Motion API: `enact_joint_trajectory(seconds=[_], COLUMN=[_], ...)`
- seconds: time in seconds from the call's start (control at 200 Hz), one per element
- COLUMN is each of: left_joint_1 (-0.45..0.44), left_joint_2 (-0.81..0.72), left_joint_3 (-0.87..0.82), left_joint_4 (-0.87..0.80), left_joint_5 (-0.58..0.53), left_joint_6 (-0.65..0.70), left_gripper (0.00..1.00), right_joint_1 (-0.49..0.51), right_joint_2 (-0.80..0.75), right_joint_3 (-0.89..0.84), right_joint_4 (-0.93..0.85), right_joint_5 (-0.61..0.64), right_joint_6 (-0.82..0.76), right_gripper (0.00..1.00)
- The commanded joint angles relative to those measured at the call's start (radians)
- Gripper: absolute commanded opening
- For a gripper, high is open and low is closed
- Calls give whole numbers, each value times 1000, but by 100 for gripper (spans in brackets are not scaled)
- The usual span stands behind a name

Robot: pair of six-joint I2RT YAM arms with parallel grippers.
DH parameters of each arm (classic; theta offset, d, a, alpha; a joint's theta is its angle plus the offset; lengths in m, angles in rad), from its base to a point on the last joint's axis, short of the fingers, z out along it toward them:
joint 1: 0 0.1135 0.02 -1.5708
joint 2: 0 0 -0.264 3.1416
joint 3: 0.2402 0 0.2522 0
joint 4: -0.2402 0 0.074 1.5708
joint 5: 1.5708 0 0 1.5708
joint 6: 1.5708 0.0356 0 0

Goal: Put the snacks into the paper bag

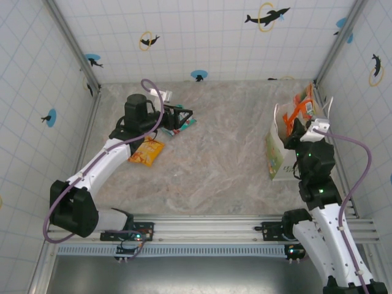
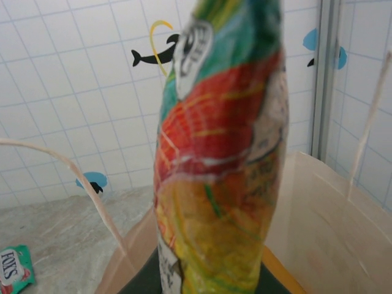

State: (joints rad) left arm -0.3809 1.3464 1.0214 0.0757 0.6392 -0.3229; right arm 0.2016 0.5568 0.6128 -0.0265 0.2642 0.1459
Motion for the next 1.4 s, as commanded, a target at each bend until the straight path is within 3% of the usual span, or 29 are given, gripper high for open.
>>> enact_joint_trajectory(seconds=[0.0,0.17,0.345,0.5,0.721,0.876,0.951,1.396], left_joint_1=[-7,-8,-8,-7,15,113,175,564], left_joint_2=[19,30,38,64,103,109,96,-60], left_joint_3=[-2,15,29,69,159,160,134,-172], left_joint_4=[6,-26,-52,-116,-285,-360,-386,-449], left_joint_5=[10,5,2,-6,-63,-49,-46,7], left_joint_6=[-11,-18,-36,-41,-25,-86,-118,-284], left_gripper=[68,68,69,69,69,69,69,68], right_joint_1=[-4,-5,-5,-4,-4,6,41,487], right_joint_2=[-26,-25,-13,22,150,271,317,636], right_joint_3=[4,56,125,209,376,473,495,609], right_joint_4=[2,-45,-102,-151,-212,-200,-186,-152], right_joint_5=[9,0,-38,-117,-352,-530,-554,-356], right_joint_6=[-2,-8,-12,-9,30,84,93,-4], right_gripper=[27,45,55,56,54,54,54,55])
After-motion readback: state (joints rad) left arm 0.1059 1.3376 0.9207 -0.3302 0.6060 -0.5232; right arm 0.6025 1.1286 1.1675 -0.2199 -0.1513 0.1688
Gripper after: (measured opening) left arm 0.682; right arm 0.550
